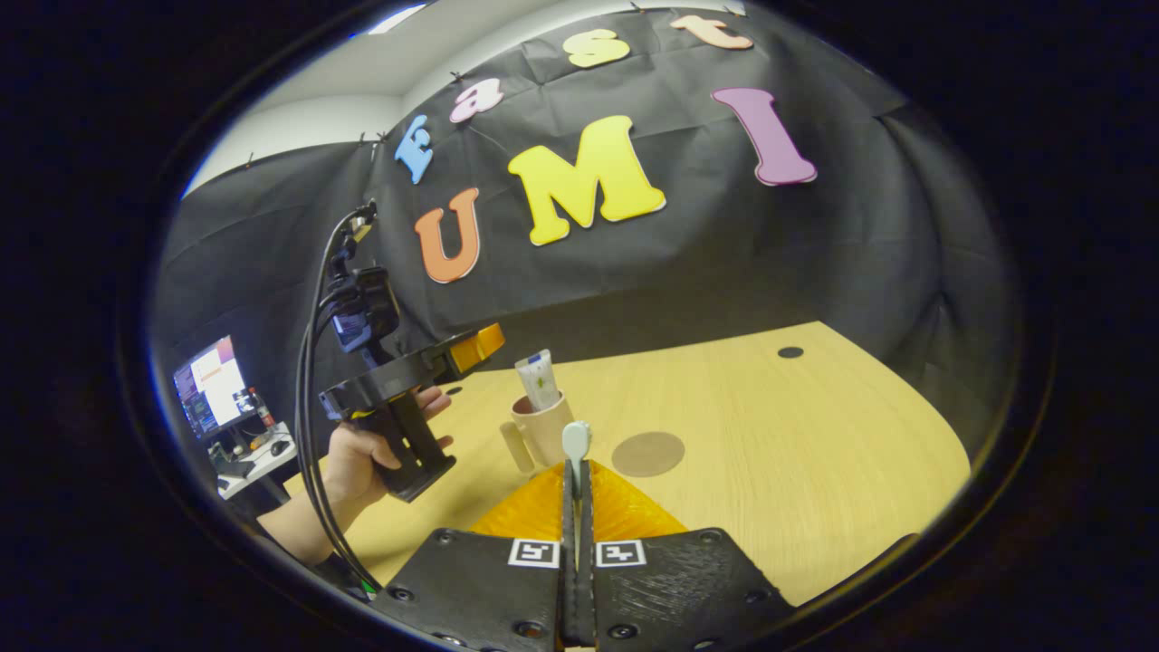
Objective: Put the toothbrush and toothpaste on the desktop into the cup, then pick up the cup and place it on the coaster on the desktop.
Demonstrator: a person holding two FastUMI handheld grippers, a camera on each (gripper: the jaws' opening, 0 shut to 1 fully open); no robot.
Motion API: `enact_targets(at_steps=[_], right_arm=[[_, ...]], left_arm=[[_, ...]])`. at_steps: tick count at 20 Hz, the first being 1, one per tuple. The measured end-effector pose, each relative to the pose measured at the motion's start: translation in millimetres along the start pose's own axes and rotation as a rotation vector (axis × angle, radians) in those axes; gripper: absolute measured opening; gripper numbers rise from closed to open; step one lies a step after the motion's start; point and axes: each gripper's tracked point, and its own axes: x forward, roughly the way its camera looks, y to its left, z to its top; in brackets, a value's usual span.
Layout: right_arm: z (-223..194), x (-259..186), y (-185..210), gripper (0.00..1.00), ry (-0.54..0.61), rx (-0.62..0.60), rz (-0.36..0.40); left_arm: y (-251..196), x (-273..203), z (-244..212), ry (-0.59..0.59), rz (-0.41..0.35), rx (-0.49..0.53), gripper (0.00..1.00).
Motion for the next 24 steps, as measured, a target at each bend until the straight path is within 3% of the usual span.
enact_targets(at_steps=[8,14,20,24], right_arm=[[61,48,77,0.0,-0.09,-0.158,0.124],[103,99,129,0.0,-0.157,-0.188,0.211],[134,143,139,0.0,-0.261,-0.205,0.203],[130,173,129,0.0,-0.26,-0.192,0.177]], left_arm=[[47,-44,12,-0.003,0.053,0.027,0.98],[80,-73,6,0.006,0.083,0.079,0.98],[105,-83,0,0.013,0.12,0.091,0.98],[114,-85,-7,0.018,0.136,0.087,0.98]])
